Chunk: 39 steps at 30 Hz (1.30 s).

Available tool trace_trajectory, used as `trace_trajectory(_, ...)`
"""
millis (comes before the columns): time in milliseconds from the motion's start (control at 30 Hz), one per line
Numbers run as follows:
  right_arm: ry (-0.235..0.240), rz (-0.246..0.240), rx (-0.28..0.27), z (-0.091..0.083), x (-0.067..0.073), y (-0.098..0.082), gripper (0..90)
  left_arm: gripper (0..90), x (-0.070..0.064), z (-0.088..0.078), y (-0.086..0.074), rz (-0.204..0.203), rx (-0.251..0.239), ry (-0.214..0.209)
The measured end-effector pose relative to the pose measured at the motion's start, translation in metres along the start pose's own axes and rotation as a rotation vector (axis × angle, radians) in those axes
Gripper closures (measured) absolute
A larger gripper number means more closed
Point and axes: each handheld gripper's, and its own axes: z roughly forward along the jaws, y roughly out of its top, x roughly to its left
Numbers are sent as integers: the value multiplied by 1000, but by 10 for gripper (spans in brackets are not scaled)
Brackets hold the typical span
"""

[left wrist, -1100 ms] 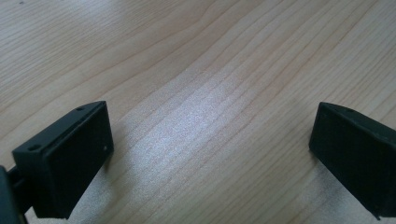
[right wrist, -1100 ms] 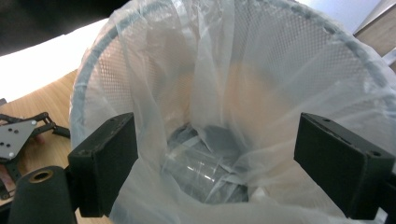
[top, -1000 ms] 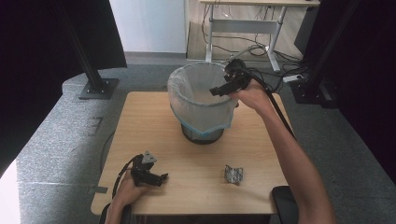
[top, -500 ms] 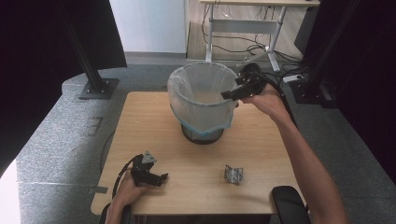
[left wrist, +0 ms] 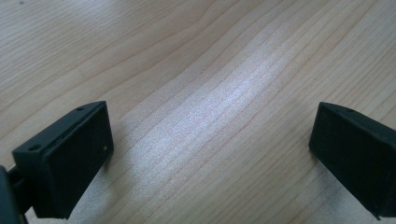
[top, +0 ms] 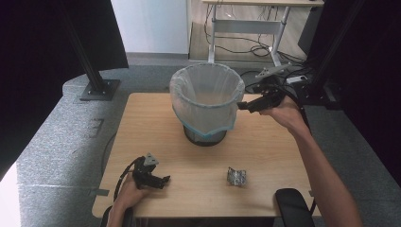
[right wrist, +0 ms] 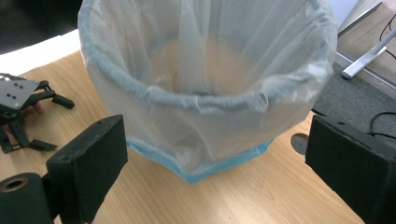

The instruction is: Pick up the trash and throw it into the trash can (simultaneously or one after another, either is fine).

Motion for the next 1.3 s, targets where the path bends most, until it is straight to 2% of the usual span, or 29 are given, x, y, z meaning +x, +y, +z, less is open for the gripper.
trace_trajectory(267,-6,-8,-9,-4,2,-27,39,0,0,0,0,0,1,-1)
trace_trajectory(400,-6,-12,-12,-1,3,-44,37,0,0,0,0,-1,-1,0)
trace_trajectory(567,-28,-40,-3,4,7,-61,38,0,0,0,0,-1,1,0)
trace_trajectory(733,-20,-34,-7,7,11,-76,39,0,0,0,0,-1,2,0)
trace_trajectory(1300,-9,-42,51,31,26,-135,37,0,0,0,0,-1,2,0)
